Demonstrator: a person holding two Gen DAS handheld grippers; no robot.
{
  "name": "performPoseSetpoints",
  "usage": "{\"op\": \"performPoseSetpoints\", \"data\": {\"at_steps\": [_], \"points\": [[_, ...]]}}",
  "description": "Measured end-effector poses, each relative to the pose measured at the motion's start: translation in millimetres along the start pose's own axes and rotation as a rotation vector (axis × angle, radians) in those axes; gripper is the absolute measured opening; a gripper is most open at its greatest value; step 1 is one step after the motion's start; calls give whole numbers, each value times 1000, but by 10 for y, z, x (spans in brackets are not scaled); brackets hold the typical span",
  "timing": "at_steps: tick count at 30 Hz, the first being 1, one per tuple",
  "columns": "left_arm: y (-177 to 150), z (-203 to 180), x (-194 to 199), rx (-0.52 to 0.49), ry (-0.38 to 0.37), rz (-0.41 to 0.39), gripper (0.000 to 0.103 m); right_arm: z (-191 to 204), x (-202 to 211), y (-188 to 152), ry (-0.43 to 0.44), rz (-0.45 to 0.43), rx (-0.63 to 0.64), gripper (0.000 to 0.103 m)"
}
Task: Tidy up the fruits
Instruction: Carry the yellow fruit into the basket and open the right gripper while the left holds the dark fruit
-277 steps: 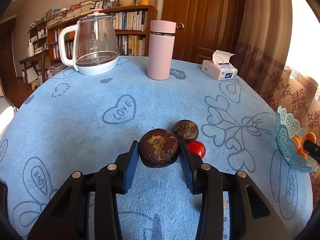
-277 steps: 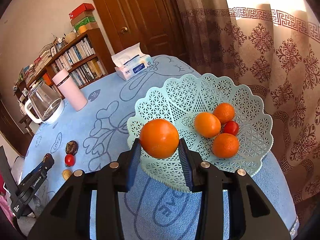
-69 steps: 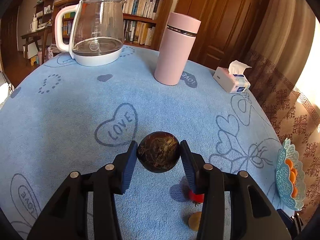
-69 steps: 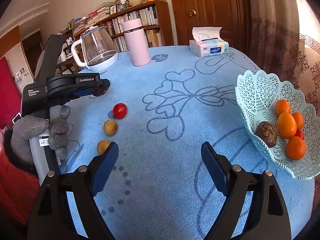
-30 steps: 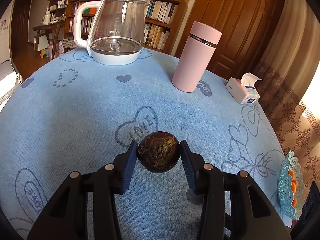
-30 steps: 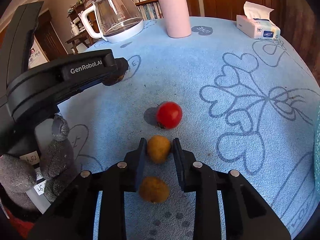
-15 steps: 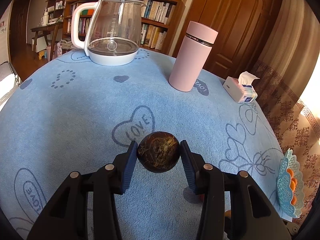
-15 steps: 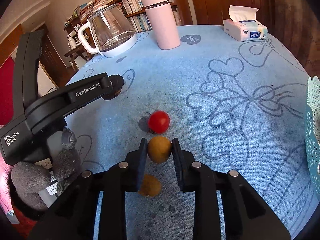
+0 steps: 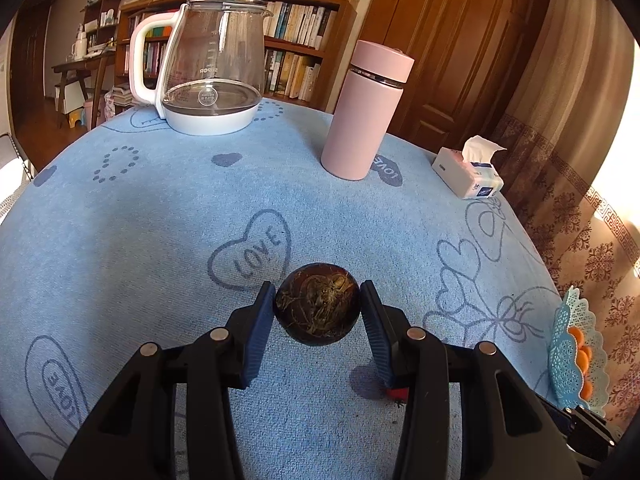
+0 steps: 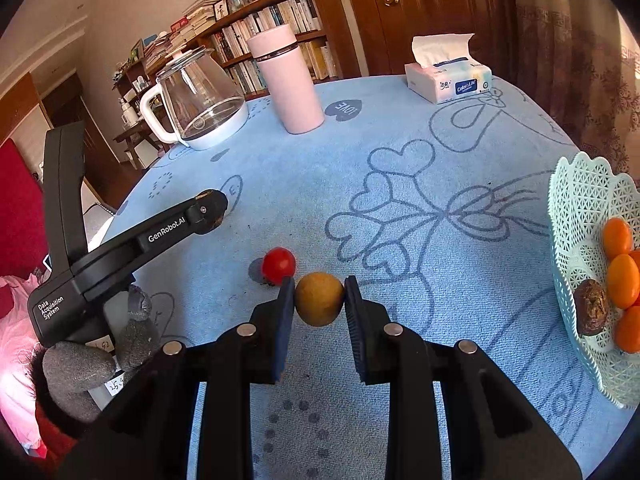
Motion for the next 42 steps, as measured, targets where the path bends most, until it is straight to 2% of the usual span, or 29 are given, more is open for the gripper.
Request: {"op": "performPoseSetpoints", "data": {"at_steps": [11,27,37,42], "points": [[-103,-239,15,-72,-27,1,44,-447,333,4,-73,-64,-88,26],[-213,-398,17,-123,-38,9,44,-1354,959,-133,-256,-160,-237,26],[-233,-436,20,-137,-35,7,44,-1676,1056,-300,-316,-152,-289,26],[-241,-436,12,-141,-30,7,44,-1747,1065,-363,-320,-151,-312,26]]}}
Point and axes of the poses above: each gripper's, at about its wrist camera, not at the fingertips, and x roughly against the way its jaws point, z to its left, y to its top, the point moved 9 cm from there along -x, roughly the way its jaws point, and after that the axes turned 1 degree about x, right-handed, at the moved point
